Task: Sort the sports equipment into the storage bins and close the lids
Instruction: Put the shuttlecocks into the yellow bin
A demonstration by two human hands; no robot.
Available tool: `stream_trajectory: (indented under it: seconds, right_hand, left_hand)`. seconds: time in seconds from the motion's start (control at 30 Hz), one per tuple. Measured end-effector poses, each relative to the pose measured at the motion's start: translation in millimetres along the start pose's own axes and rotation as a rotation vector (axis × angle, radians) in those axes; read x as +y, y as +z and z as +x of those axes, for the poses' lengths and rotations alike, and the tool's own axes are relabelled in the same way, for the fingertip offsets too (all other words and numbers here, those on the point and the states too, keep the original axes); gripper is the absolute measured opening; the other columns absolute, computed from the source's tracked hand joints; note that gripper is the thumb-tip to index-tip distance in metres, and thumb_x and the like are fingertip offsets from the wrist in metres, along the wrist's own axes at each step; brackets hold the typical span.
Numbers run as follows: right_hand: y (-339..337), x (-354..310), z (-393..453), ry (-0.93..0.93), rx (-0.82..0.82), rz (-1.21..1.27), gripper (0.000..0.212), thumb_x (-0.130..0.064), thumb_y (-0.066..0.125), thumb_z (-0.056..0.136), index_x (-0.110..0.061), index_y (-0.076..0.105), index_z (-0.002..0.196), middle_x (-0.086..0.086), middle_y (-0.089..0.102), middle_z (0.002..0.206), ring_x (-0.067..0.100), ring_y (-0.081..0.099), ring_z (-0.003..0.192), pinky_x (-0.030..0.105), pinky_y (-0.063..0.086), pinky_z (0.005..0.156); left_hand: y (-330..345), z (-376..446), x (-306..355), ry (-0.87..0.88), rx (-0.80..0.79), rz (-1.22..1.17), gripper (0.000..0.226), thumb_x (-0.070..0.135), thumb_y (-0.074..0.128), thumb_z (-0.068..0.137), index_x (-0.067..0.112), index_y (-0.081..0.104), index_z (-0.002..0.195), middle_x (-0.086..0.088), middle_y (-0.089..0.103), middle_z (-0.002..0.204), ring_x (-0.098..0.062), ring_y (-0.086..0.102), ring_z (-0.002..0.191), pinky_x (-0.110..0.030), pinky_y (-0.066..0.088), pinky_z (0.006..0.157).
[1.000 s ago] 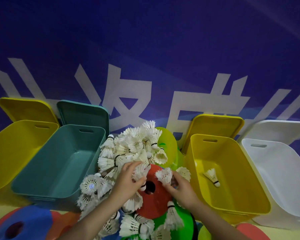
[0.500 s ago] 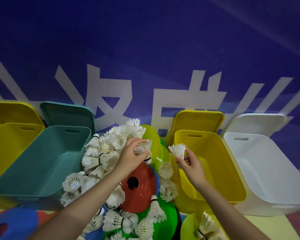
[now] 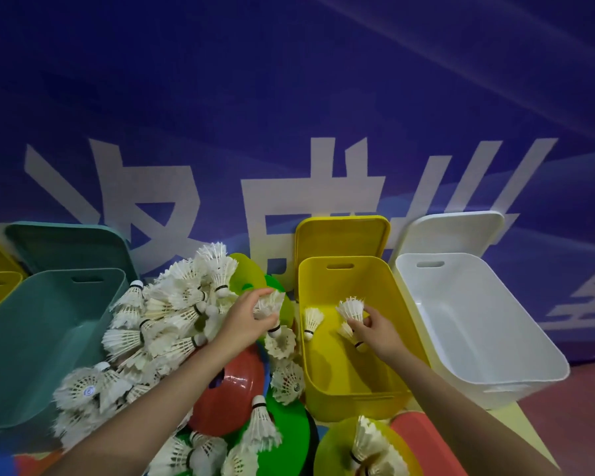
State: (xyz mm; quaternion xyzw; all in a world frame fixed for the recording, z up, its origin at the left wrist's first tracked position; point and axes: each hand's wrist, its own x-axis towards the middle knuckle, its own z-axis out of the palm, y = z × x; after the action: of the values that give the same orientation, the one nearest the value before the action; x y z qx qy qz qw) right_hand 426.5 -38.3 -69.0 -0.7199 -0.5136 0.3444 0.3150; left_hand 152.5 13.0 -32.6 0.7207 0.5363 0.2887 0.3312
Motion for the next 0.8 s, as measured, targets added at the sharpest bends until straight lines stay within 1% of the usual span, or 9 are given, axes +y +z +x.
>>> stream_trajectory:
  seconds: [0.07, 0.13, 0.2, 0.37, 0.47, 0.57, 0.7, 0.73, 0.8]
  right_hand:
    - [1, 6, 12, 0.051, -0.046, -0.062, 0.05, -0.034, 0.059, 0.092, -0.013, 0.044, 0.136, -0.001, 0.061, 0.079, 0.016, 0.059, 0.07, 0.026, 0.043, 0.058]
    - [5, 11, 25, 0.062, -0.093, -0.116, 0.05, -0.034, 0.06, 0.092, -0.013, 0.045, 0.134, 0.008, 0.066, 0.103, 0.025, 0.064, 0.091, 0.028, 0.045, 0.07]
    - [13, 19, 37, 0.068, -0.152, -0.178, 0.048, -0.031, 0.062, 0.091, -0.013, 0.046, 0.133, 0.012, 0.064, 0.117, 0.03, 0.062, 0.104, 0.025, 0.041, 0.074]
    - [35, 28, 55, 0.064, -0.314, -0.37, 0.047, -0.028, 0.06, 0.092, -0.008, 0.045, 0.132, 0.015, 0.062, 0.122, 0.028, 0.06, 0.108, 0.025, 0.039, 0.069]
    - [44, 39, 60, 0.04, -0.412, -0.541, 0.055, -0.03, 0.052, 0.096, -0.007, 0.032, 0.142, 0.016, 0.051, 0.135, 0.029, 0.051, 0.121, 0.027, 0.04, 0.088]
    - [46, 60, 65, 0.038, -0.412, -0.658, 0.064, -0.04, 0.05, 0.094, -0.018, 0.023, 0.148, 0.011, 0.046, 0.142, 0.03, 0.047, 0.126, 0.035, 0.04, 0.1]
    - [34, 52, 74, -0.07, -0.404, -0.78, 0.066, -0.044, 0.049, 0.093, -0.023, 0.021, 0.149, 0.009, 0.045, 0.141, 0.028, 0.049, 0.124, 0.036, 0.043, 0.095]
    - [24, 43, 75, -0.12, -0.354, -0.736, 0.064, -0.044, 0.049, 0.093, -0.023, 0.025, 0.148, 0.008, 0.045, 0.141, 0.027, 0.048, 0.125, 0.036, 0.044, 0.094]
    - [-5, 29, 77, -0.272, -0.128, -0.619, 0.055, -0.042, 0.049, 0.092, -0.02, 0.039, 0.142, 0.007, 0.052, 0.134, 0.028, 0.049, 0.123, 0.038, 0.045, 0.092]
  left_hand:
    - [4, 4, 1, -0.012, -0.005, 0.018, 0.053, 0.025, 0.07, 0.083, 0.026, 0.05, 0.132, 0.004, 0.048, 0.133, -0.012, 0.045, 0.125, -0.026, 0.038, 0.099]
    - [7, 9, 4, -0.044, 0.0, 0.021, 0.061, 0.029, 0.07, 0.083, 0.026, 0.044, 0.138, 0.006, 0.044, 0.138, -0.012, 0.041, 0.129, -0.029, 0.036, 0.101]
    - [10, 13, 7, -0.063, 0.018, 0.023, 0.065, 0.033, 0.07, 0.083, 0.025, 0.042, 0.141, 0.004, 0.043, 0.141, -0.014, 0.041, 0.13, -0.033, 0.037, 0.104]
    - [19, 20, 15, -0.085, 0.053, -0.007, 0.061, 0.03, 0.071, 0.082, 0.02, 0.047, 0.137, -0.002, 0.048, 0.134, -0.017, 0.045, 0.125, -0.035, 0.039, 0.104]
    - [25, 23, 23, -0.091, 0.046, -0.036, 0.06, 0.029, 0.071, 0.083, 0.021, 0.047, 0.138, 0.0, 0.047, 0.134, -0.014, 0.044, 0.124, -0.032, 0.038, 0.103]
    - [35, 24, 32, -0.093, 0.025, -0.081, 0.059, 0.031, 0.069, 0.084, 0.024, 0.046, 0.138, 0.004, 0.045, 0.132, -0.007, 0.042, 0.119, -0.026, 0.036, 0.1]
    - [49, 30, 45, -0.093, 0.005, -0.113, 0.059, 0.029, 0.069, 0.085, 0.027, 0.044, 0.138, 0.01, 0.043, 0.127, -0.004, 0.041, 0.114, -0.023, 0.034, 0.094]
    - [52, 32, 48, -0.091, -0.001, -0.117, 0.058, 0.029, 0.068, 0.085, 0.027, 0.044, 0.138, 0.01, 0.042, 0.126, -0.004, 0.04, 0.113, -0.022, 0.034, 0.093]
    - [61, 36, 54, -0.084, -0.034, -0.119, 0.058, 0.029, 0.068, 0.086, 0.026, 0.044, 0.138, 0.011, 0.042, 0.126, -0.003, 0.04, 0.113, -0.021, 0.032, 0.091]
